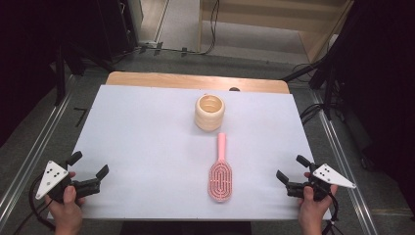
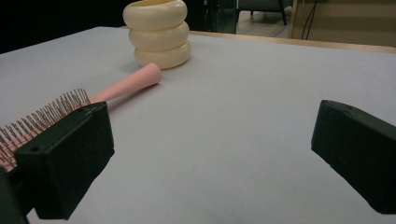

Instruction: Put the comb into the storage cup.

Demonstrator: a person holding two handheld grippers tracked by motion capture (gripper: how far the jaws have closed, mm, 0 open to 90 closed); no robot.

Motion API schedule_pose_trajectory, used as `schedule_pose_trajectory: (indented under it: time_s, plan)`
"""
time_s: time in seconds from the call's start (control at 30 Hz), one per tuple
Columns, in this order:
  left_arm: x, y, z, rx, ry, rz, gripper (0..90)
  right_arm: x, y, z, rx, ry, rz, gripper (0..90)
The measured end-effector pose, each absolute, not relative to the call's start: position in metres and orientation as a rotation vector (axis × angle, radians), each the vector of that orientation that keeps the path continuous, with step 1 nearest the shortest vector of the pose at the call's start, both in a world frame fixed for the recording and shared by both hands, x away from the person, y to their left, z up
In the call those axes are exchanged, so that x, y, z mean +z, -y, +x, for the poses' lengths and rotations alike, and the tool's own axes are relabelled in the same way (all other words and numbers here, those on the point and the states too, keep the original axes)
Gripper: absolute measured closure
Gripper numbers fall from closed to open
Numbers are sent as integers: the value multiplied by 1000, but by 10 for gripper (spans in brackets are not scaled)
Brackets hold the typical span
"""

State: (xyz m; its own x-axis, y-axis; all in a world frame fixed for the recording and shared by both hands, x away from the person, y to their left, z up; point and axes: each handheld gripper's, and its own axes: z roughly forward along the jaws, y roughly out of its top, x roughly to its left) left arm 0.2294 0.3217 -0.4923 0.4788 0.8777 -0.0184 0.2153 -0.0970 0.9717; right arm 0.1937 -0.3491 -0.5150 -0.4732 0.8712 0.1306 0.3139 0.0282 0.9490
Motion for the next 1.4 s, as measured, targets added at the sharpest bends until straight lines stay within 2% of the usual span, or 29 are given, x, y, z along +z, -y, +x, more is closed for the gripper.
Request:
schedule_pose_trajectory:
  time_s: [0.3, 0.73, 0.8, 0.87, 0.93, 1.1, 1.4]
  plan:
    - [-493, -322, 230, 731, -982, 1605, 0, -507, 339, 196, 1433, -1887, 1153, 0]
    - [-493, -318, 229, 753, -969, 1627, 0, -475, 311, 210, 1430, -1982, 1093, 5]
    - [-493, -317, 229, 751, -967, 1629, 0, -471, 308, 213, 1421, -1982, 1090, 130]
    - [-493, -317, 229, 754, -968, 1630, 0, -468, 305, 220, 1436, -2009, 1080, 154]
    - [-493, -317, 230, 757, -972, 1631, 0, -465, 301, 225, 1462, -2030, 1070, 253]
    - [-493, -318, 229, 752, -973, 1625, 0, -455, 283, 241, 1478, -2143, 999, 379]
    - [-493, -317, 229, 752, -964, 1633, 0, -437, 248, 268, 1379, -2293, 902, 736]
